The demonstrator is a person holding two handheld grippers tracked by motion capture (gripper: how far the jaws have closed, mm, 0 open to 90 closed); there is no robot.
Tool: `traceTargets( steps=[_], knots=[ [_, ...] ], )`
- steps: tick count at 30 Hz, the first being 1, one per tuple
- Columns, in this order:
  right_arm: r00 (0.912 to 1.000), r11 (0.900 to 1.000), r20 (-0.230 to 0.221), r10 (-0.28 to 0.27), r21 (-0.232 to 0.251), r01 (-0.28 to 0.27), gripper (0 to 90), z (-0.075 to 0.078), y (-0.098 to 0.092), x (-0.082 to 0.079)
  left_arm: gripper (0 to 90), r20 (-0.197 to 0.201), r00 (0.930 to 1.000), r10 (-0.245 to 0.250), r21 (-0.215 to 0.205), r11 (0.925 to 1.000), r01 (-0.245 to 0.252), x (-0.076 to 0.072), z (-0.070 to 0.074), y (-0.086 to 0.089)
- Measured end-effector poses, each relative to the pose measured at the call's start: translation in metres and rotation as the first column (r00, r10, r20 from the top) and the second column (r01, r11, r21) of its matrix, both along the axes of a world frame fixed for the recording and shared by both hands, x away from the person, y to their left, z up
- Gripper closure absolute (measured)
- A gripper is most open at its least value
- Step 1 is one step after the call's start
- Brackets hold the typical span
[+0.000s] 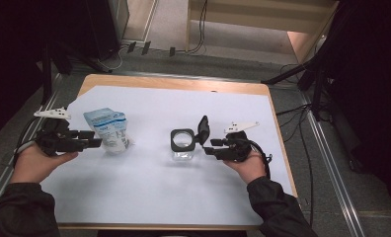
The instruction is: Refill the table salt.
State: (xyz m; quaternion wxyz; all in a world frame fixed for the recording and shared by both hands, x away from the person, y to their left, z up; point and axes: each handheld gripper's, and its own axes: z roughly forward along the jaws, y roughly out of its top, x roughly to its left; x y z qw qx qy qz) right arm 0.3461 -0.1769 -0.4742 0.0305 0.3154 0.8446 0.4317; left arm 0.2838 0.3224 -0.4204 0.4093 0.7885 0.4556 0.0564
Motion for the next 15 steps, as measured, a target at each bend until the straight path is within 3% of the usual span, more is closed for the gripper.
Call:
traceTargets(
  steps=[5,12,15],
  knots=[
    [1.0000,1.000,0.002,-0.003,0.000,0.003,54.5,0.000,-0.002,-0.001,48.1,0.012,0.9995,0.028,-0.012,0.9995,-0.028,0.004,0.000,0.007],
    [1.0000,1.000,0.008,-0.004,-0.003,0.004,54.5,-0.001,-0.004,-0.005,53.6,0.039,0.9991,-0.013,-0.033,0.9993,0.014,0.024,-0.002,-0.005],
    [0.9999,1.000,0.011,-0.011,0.005,0.011,54.5,0.000,-0.005,-0.008,59.3,0.041,0.9983,-0.042,-0.015,0.9990,0.043,0.028,-0.004,-0.010]
  ],
)
